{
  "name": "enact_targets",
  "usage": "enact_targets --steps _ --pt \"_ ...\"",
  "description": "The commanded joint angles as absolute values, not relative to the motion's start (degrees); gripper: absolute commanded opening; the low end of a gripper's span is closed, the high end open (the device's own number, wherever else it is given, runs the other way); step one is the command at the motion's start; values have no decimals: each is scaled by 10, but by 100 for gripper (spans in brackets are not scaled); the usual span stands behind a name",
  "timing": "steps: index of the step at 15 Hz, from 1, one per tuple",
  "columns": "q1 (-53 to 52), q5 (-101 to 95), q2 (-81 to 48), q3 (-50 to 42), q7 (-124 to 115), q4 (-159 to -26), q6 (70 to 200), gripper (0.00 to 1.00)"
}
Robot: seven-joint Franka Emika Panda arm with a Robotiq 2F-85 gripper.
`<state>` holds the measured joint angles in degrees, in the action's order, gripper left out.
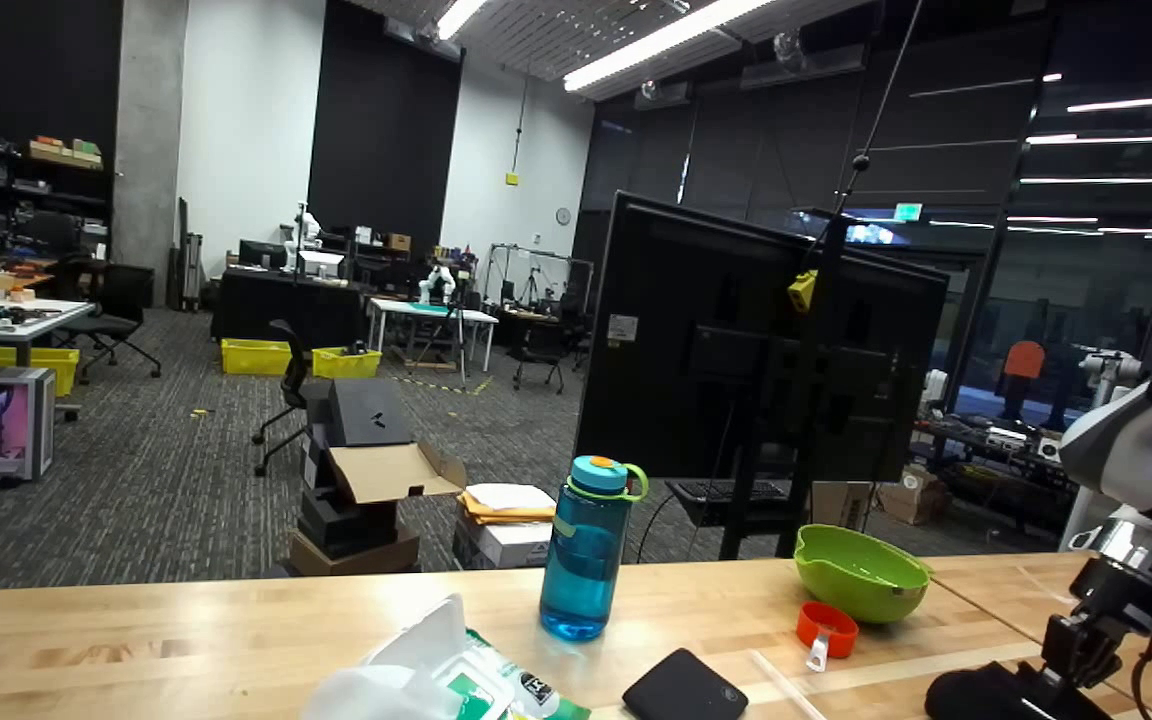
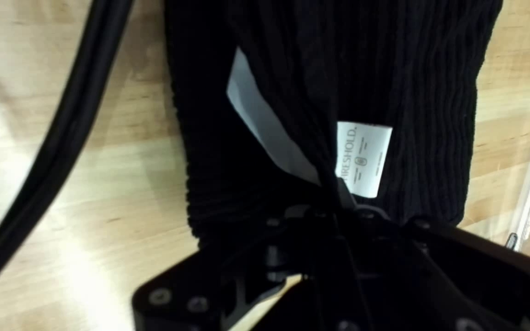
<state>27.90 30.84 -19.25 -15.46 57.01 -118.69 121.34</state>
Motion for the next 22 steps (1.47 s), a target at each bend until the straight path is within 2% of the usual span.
enact_targets --steps 1,10,22 --pt "283 300 -161 -153 574 -1211 1216 1" --pt "269 274 -89 -165 548 -1256 1210 1" --pt "221 188 -17 -164 437 -1331 1322 1"
